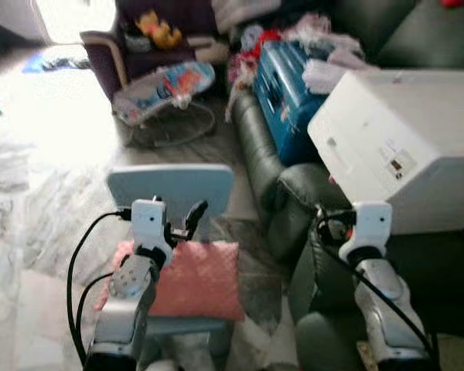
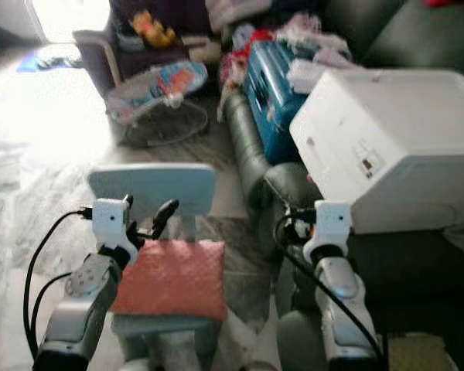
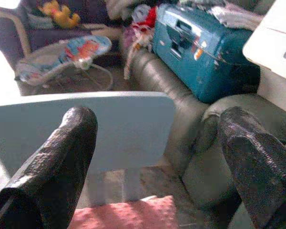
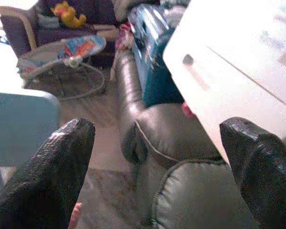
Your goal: Move the pillow to the sofa
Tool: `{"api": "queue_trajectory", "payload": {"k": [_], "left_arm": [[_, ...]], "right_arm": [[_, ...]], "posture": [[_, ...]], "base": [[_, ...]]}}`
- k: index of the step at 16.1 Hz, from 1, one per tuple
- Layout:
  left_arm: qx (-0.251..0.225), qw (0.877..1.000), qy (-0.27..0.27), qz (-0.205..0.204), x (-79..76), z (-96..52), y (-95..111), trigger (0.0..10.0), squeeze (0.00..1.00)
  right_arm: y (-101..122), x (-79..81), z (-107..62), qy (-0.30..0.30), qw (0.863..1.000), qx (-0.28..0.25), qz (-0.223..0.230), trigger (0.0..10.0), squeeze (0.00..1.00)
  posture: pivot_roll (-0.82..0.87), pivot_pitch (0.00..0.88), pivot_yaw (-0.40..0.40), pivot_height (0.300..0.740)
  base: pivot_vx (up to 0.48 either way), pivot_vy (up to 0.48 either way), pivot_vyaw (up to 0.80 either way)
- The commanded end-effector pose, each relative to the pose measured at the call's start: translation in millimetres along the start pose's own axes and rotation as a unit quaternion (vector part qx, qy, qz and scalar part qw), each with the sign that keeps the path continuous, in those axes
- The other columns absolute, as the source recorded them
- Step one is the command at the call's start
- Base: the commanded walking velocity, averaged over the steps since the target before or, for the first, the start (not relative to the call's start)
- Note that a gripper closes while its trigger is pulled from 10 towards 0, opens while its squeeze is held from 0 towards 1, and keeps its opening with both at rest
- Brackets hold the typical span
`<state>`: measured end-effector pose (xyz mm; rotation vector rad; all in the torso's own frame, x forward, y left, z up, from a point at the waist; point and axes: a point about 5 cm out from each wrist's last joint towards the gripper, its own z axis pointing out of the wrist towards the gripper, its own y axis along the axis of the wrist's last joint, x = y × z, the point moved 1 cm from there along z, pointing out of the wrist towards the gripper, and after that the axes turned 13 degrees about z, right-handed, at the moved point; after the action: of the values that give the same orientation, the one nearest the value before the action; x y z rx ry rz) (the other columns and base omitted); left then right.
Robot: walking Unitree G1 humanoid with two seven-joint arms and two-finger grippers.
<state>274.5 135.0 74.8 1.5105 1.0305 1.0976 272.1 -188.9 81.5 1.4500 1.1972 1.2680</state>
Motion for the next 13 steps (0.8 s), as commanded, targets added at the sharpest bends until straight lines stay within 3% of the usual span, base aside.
{"api": "queue_trajectory", "payload": {"k": [1, 6, 10, 13], "left_arm": [[0.003, 1.000, 0.011, 0.012, 6.9, -1.1, 0.4, 10.0, 0.00], [0.003, 1.000, 0.012, 0.018, 5.7, 0.0, 1.3, 10.0, 0.00], [-0.008, 0.999, 0.036, 0.037, 5.6, 1.3, 7.4, 10.0, 0.00], [0.009, 0.999, 0.031, 0.016, 2.4, 1.1, 4.8, 10.0, 0.00]], "right_arm": [[-1.9, 6.7, -0.2, 0.012, 1.000, 0.003, 0.000, 10.0, 0.00], [-0.3, 9.0, -0.7, 0.021, 1.000, 0.000, -0.002, 10.0, 0.00], [-0.7, 9.2, -1.3, 0.021, 1.000, 0.000, 0.001, 10.0, 0.00], [-0.2, 9.5, -1.2, 0.026, 1.000, -0.001, -0.001, 10.0, 0.00]], "posture": [[-0.03, 0.000, -0.047, 0.740], [-0.03, 0.000, -0.045, 0.740], [-0.03, 0.000, -0.043, 0.740], [-0.03, 0.000, -0.044, 0.740]], "base": [[0.000, 0.480, 0.00], [0.000, 0.441, 0.00], [0.000, 0.000, 0.00], [0.000, 0.000, 0.41]]}}
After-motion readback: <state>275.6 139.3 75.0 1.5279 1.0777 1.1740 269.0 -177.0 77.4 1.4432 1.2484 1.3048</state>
